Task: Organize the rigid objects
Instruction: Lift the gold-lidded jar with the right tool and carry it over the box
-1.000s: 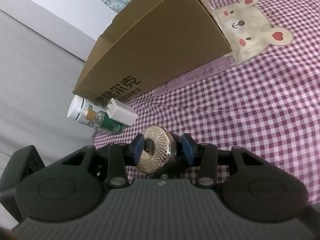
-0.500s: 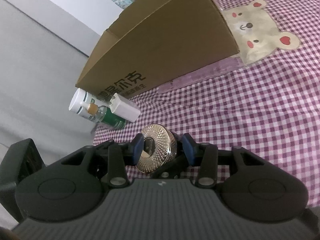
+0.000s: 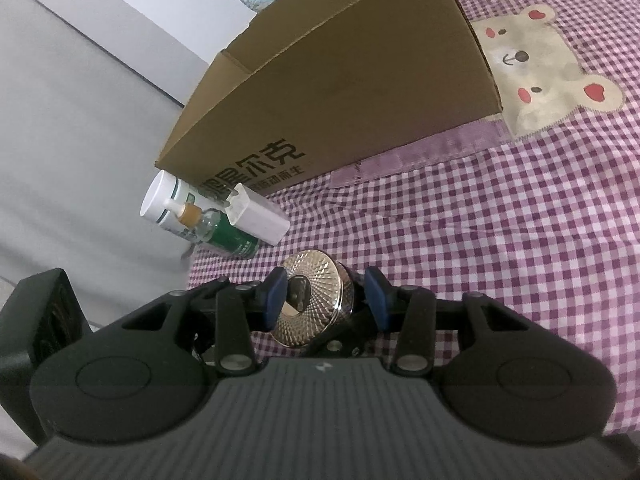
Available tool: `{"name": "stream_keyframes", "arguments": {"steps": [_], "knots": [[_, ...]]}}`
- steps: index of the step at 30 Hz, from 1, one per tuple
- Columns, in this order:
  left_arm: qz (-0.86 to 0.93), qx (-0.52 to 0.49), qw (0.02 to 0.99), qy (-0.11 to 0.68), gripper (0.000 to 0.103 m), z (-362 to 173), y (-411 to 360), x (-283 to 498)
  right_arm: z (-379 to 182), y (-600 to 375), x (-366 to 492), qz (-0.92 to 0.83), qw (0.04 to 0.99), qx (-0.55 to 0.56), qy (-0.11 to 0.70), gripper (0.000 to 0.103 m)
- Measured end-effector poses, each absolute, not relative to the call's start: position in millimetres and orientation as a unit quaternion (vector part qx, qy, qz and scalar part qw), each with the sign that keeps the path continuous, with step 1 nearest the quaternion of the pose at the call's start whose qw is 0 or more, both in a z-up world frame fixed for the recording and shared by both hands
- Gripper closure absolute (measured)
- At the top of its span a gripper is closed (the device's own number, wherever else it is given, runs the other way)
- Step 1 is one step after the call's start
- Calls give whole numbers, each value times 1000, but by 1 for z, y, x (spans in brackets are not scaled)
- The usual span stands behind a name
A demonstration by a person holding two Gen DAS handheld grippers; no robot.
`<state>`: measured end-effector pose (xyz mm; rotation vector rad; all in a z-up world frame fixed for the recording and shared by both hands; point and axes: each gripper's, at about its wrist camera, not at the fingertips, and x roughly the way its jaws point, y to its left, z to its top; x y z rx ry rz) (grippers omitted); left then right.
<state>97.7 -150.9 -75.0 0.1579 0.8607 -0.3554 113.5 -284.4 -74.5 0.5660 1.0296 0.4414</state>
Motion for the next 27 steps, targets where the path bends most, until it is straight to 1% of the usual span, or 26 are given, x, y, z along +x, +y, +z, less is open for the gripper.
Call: {"name": "stream_keyframes", "arguments": {"steps": [19, 20, 27], "knots": [[-156, 58, 898, 407, 46, -56, -141, 89, -61, -274, 111, 218, 820, 241, 472, 63], [-155, 58, 899, 406, 46, -54, -140, 87, -59, -274, 110, 255, 813, 259, 454, 63], [-147, 62, 906, 392, 46, -38, -138, 74, -44, -271, 101, 264, 820, 255, 440, 63]]}}
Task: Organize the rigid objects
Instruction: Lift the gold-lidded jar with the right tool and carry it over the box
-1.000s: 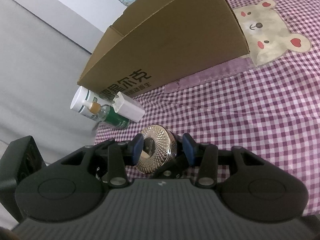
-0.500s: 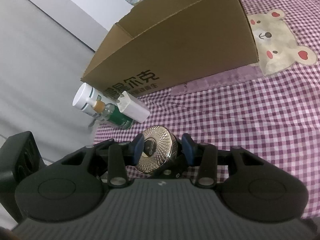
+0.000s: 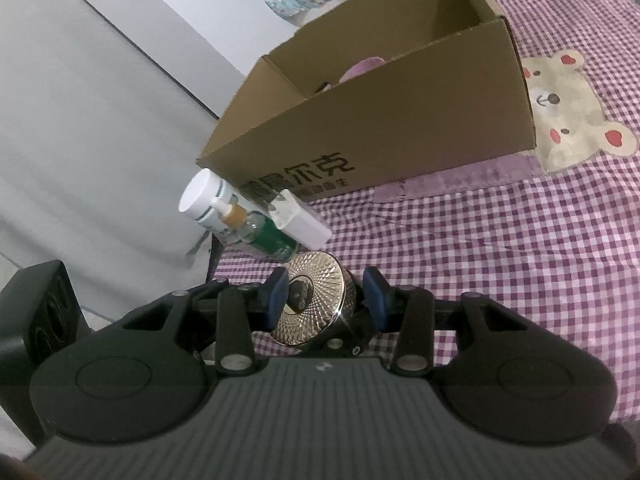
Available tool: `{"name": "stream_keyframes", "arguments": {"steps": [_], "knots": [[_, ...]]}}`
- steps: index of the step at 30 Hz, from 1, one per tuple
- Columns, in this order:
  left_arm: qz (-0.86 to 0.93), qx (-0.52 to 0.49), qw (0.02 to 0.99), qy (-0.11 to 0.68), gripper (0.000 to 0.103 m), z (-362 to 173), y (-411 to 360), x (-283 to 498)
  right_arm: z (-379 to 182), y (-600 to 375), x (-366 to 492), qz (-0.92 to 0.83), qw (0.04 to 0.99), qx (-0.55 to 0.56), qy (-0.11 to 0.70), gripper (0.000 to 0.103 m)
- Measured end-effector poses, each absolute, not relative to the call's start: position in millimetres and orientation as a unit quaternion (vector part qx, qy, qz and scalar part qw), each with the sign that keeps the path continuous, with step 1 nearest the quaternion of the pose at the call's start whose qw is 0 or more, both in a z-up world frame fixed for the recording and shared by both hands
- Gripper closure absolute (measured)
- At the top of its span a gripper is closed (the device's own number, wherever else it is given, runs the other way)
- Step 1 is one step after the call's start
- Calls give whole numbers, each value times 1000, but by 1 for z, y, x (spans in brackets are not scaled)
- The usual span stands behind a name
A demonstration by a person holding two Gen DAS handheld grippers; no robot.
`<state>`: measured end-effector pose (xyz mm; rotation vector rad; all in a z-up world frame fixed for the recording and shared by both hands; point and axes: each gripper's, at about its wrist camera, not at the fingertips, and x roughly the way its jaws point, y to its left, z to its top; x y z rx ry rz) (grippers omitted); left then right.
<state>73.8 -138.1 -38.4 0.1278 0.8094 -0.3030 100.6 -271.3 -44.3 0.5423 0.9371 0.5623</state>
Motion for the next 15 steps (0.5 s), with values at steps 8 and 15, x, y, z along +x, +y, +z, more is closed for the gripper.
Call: {"name": "stream_keyframes", "arguments": {"steps": [8, 15], "knots": [[-138, 68, 915, 372, 46, -19, -139, 58, -24, -270, 86, 268, 831, 247, 421, 63], [-131, 74, 923, 354, 46, -2, -138, 44, -6, -269, 73, 277, 837, 243, 404, 63]]}}
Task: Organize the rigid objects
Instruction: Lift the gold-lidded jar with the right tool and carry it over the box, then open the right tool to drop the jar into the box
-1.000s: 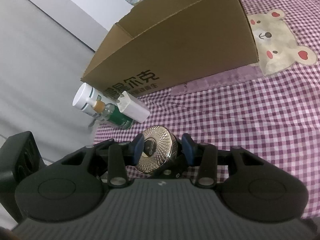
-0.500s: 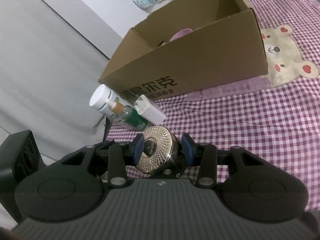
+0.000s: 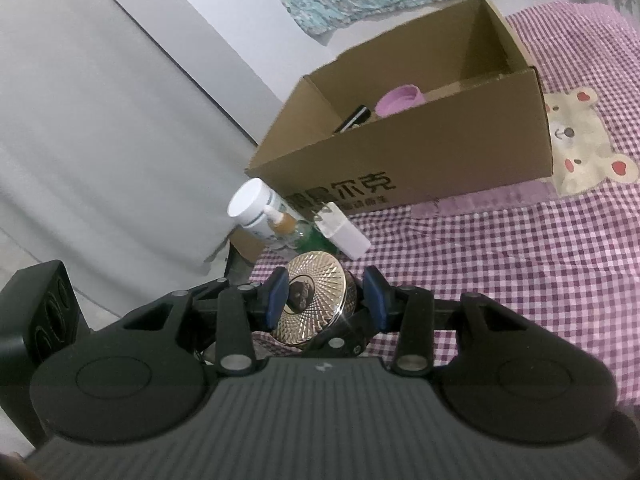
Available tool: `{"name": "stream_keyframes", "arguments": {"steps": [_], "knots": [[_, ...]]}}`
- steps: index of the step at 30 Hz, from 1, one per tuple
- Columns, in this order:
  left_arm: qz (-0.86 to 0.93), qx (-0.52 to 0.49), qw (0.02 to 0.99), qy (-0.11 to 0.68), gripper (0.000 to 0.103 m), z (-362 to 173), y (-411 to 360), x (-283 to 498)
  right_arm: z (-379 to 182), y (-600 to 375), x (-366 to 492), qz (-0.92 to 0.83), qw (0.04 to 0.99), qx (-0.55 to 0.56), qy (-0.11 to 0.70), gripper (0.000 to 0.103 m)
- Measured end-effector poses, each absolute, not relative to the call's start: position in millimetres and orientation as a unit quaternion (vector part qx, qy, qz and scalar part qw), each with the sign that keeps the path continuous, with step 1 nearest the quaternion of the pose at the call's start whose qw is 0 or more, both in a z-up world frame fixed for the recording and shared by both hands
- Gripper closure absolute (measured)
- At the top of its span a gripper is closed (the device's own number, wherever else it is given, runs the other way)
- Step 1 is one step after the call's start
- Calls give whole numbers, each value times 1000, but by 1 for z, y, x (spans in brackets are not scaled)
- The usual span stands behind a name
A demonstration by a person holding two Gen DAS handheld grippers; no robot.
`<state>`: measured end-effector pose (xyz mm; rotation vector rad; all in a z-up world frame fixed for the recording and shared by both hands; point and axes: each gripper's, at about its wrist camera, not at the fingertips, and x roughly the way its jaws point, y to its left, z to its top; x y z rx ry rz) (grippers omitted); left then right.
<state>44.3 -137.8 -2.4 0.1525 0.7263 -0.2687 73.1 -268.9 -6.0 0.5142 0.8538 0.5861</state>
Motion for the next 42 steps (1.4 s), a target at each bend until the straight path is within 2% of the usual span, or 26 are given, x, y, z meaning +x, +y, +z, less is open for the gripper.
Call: {"name": "stream_keyframes", "arguments": {"steps": [14, 25, 32, 42], "knots": [[-133, 80, 938, 311, 46, 42, -134, 61, 42, -267, 83, 296, 853, 229, 364, 63], [-148, 44, 929, 335, 46, 80, -136, 160, 91, -274, 176, 298, 853, 215, 370, 63], [-137, 17, 904, 406, 46, 47, -136, 252, 78, -269, 268, 272, 842, 181, 429, 61], [-108, -21, 867, 487, 46, -20, -120, 312, 4, -248, 342, 261, 804, 149, 514, 61]]}}
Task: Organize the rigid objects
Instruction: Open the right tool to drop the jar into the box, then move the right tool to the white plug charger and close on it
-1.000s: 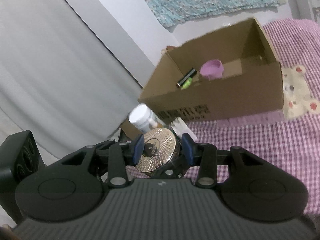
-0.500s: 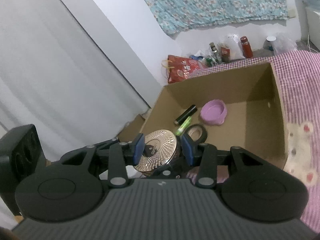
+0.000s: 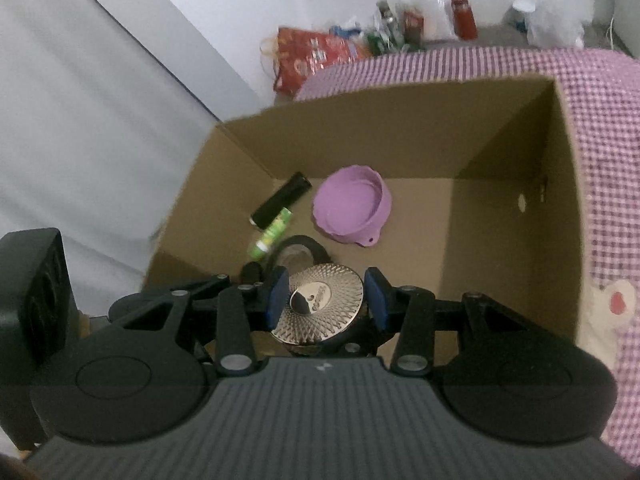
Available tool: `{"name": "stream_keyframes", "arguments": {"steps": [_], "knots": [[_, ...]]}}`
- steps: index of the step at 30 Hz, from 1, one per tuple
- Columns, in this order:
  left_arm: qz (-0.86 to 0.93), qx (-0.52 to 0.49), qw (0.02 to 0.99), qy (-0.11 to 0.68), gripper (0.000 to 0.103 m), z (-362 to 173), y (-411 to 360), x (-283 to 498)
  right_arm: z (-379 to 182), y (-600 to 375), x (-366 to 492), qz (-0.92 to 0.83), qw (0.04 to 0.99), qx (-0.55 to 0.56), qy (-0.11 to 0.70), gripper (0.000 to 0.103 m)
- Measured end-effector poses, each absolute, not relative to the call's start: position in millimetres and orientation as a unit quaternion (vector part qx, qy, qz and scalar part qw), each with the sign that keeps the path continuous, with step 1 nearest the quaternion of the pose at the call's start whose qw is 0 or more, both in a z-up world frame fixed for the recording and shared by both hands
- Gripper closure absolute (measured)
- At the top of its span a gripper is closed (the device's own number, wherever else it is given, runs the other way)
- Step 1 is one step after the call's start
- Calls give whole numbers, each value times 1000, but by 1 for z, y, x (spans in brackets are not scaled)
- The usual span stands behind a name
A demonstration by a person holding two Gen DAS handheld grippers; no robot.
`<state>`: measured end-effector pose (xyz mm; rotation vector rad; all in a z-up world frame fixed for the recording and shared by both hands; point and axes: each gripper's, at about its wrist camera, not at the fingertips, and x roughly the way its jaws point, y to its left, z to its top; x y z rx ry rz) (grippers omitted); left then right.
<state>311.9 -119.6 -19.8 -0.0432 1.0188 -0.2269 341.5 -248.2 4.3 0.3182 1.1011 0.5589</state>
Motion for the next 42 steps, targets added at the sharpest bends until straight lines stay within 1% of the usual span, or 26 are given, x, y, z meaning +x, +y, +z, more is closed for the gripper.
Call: {"name": "stream_keyframes", "arguments": {"steps": [4, 9, 14, 19, 21, 23, 28, 33, 37, 42], "knots": [[-106, -31, 859, 500, 46, -27, -117, 319, -11, -242, 355, 267, 794, 149, 525, 61], [-107, -32, 852, 511, 45, -28, -120, 320, -16, -242, 358, 273, 791, 149, 526, 61], [-111, -35, 857, 502, 43, -24, -120, 317, -23, -243, 357, 267, 793, 142, 529, 62], [-118, -43, 865, 486, 38, -17, -120, 311, -16, -250, 350, 264, 801, 148, 517, 62], [-124, -47, 871, 473, 29, -9, -118, 304, -7, -256, 344, 264, 808, 157, 503, 62], [-129, -47, 878, 459, 27, 1, -116, 294, 3, -264, 337, 263, 814, 174, 489, 62], [-151, -53, 895, 417, 20, 34, -106, 249, 41, -292, 296, 270, 835, 211, 431, 62], [-173, -68, 911, 367, 13, 63, -80, 184, 73, -320, 230, 283, 853, 239, 367, 61], [-173, -71, 921, 341, 12, 68, -62, 136, 72, -332, 178, 291, 854, 259, 345, 61], [-153, -50, 929, 333, 12, 48, -54, 92, 43, -330, 127, 287, 845, 278, 355, 61]]}}
